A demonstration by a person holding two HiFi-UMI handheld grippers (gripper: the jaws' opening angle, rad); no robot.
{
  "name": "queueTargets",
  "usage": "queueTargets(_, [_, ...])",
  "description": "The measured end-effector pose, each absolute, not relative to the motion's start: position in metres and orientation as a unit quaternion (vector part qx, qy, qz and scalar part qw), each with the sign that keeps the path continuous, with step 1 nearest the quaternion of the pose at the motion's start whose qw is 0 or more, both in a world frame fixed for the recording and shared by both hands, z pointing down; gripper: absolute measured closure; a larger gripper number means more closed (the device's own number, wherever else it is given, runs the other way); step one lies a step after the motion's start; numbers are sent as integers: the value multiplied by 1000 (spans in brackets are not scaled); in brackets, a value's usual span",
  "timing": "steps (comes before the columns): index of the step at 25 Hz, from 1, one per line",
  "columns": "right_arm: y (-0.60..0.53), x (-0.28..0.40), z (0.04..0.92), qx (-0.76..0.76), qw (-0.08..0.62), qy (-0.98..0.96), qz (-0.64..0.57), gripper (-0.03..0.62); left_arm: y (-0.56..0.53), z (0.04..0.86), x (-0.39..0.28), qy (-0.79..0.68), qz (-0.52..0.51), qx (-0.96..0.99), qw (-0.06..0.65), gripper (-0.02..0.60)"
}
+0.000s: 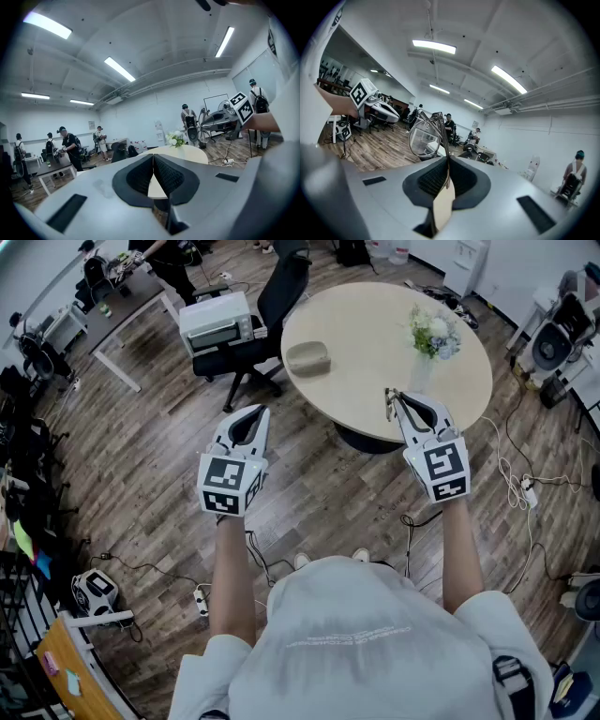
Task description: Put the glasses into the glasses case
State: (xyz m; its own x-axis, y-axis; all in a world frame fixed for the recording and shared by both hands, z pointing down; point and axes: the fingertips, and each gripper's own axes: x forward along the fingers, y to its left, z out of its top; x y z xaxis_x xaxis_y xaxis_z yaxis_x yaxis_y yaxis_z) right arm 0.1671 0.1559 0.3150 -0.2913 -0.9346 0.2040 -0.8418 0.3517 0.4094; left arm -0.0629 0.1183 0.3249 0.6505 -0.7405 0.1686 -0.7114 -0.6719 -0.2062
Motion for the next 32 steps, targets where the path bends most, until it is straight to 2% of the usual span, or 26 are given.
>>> queueTargets(8, [153,195,314,558,181,-803,-102,579,121,316,-32,401,-97,-909,65,569])
queueTargets(12, [155,213,321,552,181,-808,-100,579,128,322,-10,404,-118,-904,73,569])
queueTargets(22, [147,248,344,528,186,-824,-90,579,134,335,17,426,-75,-901,19,569])
queueTargets(26, [135,248,349,524,192,-825,-89,579,123,343,21,428,-98,-898,27,569])
queueTargets(30, [117,242,352,521,198,-826,-86,579,109,342,23,392,-61,-918,-10,569])
queueTargets(32, [105,240,356,522,202,-824,-84,579,95,347,21,388,-76,-918,1,569])
